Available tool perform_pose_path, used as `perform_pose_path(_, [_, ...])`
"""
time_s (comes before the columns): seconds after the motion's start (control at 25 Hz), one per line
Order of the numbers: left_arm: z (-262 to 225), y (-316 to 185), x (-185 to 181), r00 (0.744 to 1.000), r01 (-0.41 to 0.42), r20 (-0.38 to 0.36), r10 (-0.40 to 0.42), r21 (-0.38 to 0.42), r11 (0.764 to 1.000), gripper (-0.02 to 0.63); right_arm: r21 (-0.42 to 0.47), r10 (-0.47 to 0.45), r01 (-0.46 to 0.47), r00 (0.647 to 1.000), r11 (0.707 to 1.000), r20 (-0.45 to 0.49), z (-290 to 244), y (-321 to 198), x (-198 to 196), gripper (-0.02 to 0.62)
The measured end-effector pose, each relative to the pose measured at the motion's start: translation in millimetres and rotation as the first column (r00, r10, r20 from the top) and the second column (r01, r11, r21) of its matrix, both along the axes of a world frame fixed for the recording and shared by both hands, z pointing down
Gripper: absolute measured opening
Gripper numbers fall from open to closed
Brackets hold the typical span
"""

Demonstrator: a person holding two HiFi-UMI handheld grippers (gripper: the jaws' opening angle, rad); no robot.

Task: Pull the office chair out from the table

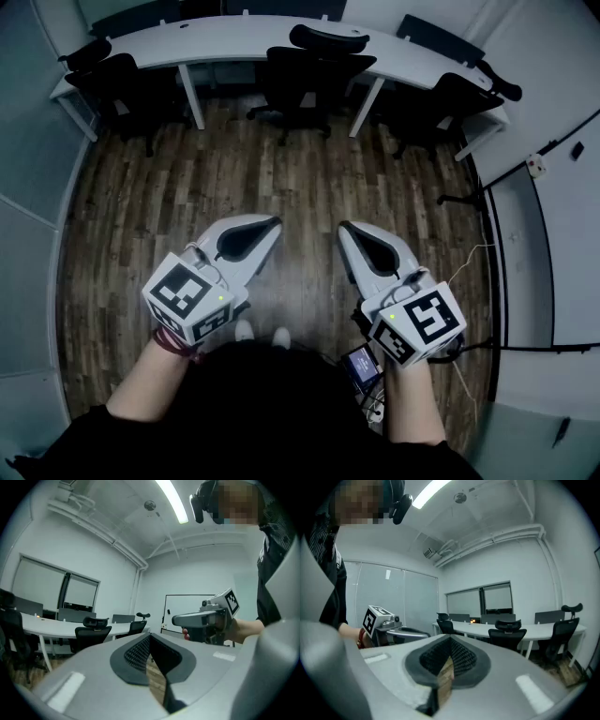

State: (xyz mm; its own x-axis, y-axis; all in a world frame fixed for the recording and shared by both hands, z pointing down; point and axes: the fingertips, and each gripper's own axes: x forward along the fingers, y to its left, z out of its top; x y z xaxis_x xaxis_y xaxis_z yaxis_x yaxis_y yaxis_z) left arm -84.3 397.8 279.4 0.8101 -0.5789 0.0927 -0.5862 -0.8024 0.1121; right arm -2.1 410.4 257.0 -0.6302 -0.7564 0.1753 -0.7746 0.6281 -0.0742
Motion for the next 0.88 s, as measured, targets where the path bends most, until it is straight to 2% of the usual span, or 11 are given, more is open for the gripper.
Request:
perform_pose_path(0.24, [-6.5,5.2,17.9,0.997,-0.075,-0.019,0.075,0.030,0.997,0.000,-0.006,0.010,-0.010,1.000,1.000,-0.014,6.3,5.5,18.3,0.000])
perform_pose_path(0.32, [-2.4,5.0,22.9,0.996,-0.078,-0.051,0.078,0.000,0.997,0.002,0.008,-0.018,0.018,1.000,1.000,-0.017,6.9,11.0,22.6,0.000])
perform_pose_path(0.44, [1.5,2.6,29.4,0.995,-0.074,-0.071,0.072,-0.039,0.996,0.002,0.019,-0.058,0.057,0.997,0.998,0.047,4.4,19.6,29.9,0.000])
perform_pose_path(0.6, [1.1,8.0,49.0,0.995,-0.087,-0.053,0.085,-0.035,0.996,0.002,0.031,-0.070,0.068,0.996,0.997,0.051,10.4,30.3,43.8,0.000])
perform_pose_path(0.76, [12.6,27.0,64.8,0.992,-0.099,0.082,0.095,0.041,0.994,0.000,0.034,-0.069,0.067,0.996,0.997,0.058,15.0,37.6,55.9,0.000])
perform_pose_path(0.8, [20.0,32.8,69.0,0.990,-0.108,0.092,0.104,0.040,0.993,0.000,0.035,-0.067,0.065,0.996,0.997,0.053,16.3,41.2,61.6,0.000])
perform_pose_path(0.88, [27.5,39.9,73.8,0.993,-0.100,0.065,0.099,-0.003,0.995,0.000,0.030,-0.060,0.059,0.997,0.998,0.054,20.0,49.6,72.5,0.000])
